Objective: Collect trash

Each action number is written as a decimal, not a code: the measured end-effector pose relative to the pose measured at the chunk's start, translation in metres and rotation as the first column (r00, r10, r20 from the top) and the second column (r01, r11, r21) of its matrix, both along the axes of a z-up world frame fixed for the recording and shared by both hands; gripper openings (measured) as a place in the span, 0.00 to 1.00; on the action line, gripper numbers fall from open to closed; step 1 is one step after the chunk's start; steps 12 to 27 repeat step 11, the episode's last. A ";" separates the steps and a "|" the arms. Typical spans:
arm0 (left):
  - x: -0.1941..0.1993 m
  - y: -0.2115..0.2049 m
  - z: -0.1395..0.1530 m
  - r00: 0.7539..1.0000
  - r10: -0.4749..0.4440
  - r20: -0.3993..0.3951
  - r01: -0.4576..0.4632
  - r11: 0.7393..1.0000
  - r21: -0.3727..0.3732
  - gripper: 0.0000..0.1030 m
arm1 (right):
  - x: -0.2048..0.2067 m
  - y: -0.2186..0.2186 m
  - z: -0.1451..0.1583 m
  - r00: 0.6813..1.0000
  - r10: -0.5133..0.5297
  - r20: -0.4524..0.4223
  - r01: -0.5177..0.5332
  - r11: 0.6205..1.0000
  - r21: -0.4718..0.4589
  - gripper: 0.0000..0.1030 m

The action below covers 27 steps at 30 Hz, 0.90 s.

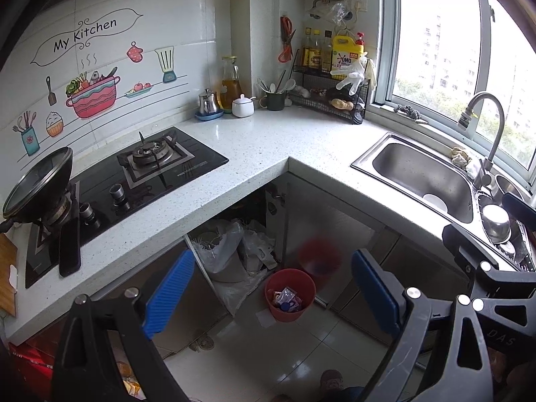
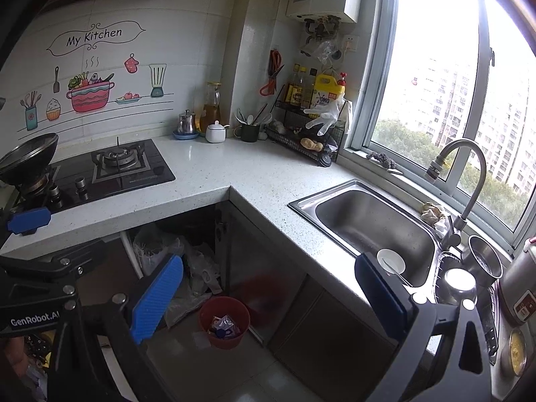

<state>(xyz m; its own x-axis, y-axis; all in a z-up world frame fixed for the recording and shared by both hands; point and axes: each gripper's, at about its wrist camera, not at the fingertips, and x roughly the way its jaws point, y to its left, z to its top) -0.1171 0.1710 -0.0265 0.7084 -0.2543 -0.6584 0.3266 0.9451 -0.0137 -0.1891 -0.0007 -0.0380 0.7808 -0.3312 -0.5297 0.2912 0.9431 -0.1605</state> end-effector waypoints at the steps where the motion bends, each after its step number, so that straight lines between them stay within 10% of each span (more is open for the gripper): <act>1: 0.000 0.000 0.000 1.000 0.000 0.001 0.000 1.000 -0.001 0.91 | 0.000 -0.001 0.000 1.000 0.001 0.000 -0.001 1.000 -0.001 0.99; 27: -0.001 0.005 -0.001 1.000 -0.014 -0.004 0.014 1.000 -0.004 0.91 | -0.002 -0.001 0.000 1.000 -0.001 -0.002 0.001 1.000 -0.003 0.99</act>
